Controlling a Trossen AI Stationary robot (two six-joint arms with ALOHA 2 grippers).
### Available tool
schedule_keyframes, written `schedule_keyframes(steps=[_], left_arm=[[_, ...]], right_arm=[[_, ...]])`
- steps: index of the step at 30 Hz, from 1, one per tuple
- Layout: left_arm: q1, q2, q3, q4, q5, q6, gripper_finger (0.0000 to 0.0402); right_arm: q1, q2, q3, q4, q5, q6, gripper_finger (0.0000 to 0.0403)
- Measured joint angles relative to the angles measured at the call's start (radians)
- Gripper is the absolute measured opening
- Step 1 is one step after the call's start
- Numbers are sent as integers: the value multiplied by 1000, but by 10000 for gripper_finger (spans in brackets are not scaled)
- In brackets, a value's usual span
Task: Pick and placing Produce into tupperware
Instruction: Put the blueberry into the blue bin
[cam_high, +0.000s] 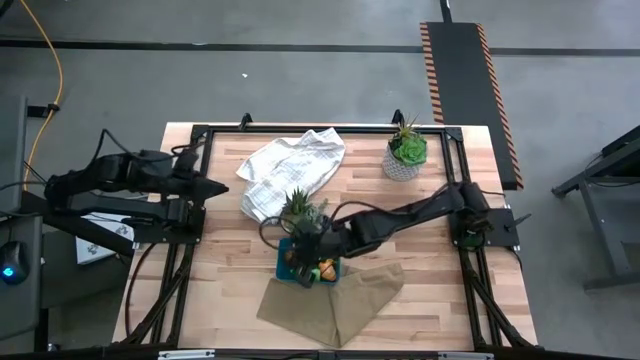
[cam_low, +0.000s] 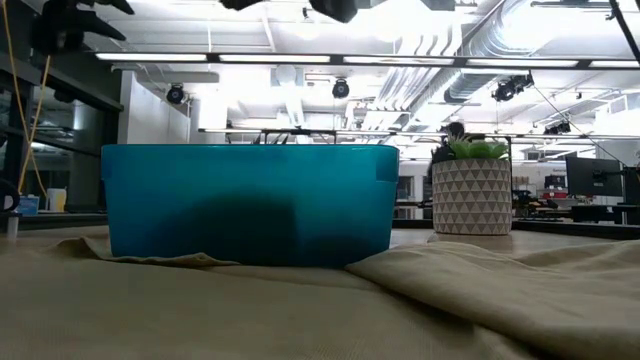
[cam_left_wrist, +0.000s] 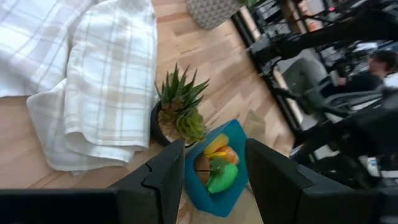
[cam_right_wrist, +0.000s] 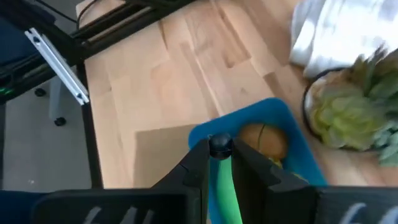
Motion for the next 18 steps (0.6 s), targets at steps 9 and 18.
schedule_keyframes(steps=[9, 18], left_arm=[[0, -81, 0, 0, 0, 0, 156], [0, -108, 1, 0, 0, 0, 156]], right_arm=[[22, 72, 0, -36, 1, 94, 40], [26, 132, -2, -113, 0, 141, 40]])
